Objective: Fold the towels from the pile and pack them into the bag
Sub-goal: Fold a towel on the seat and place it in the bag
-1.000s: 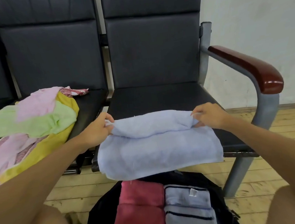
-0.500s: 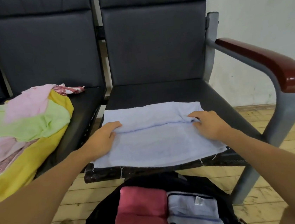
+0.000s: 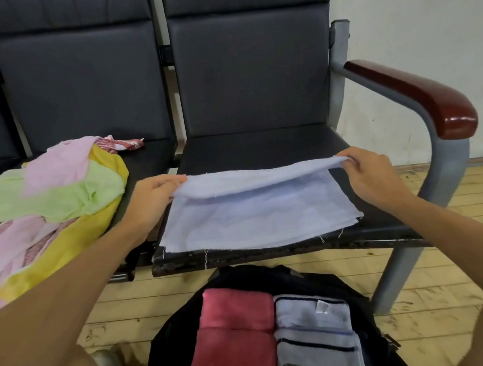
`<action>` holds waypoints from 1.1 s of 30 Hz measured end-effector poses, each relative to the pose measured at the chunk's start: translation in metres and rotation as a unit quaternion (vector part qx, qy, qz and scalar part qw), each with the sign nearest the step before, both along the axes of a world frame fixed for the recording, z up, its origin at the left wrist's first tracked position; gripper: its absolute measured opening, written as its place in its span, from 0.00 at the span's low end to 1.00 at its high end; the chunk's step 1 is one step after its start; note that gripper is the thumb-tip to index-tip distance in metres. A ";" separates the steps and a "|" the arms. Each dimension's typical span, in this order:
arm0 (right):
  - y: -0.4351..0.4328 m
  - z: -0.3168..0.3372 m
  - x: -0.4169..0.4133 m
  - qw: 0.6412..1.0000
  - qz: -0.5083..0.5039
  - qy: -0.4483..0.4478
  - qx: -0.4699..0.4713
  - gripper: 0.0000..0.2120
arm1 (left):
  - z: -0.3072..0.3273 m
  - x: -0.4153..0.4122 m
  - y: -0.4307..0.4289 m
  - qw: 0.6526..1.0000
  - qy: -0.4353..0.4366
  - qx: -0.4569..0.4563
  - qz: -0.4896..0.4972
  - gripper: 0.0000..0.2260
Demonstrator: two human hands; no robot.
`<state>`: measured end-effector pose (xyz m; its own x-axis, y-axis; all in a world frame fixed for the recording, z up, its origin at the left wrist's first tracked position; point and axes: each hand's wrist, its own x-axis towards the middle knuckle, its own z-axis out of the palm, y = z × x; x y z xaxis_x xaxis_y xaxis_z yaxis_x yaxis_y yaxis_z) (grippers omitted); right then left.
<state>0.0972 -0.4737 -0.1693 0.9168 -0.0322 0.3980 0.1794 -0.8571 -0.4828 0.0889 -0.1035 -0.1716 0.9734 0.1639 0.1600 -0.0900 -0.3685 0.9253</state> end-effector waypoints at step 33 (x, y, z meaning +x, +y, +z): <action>0.019 -0.019 0.014 0.952 -0.104 0.286 0.037 0.13 | -0.020 0.002 -0.015 0.964 0.219 0.147 0.034 0.15</action>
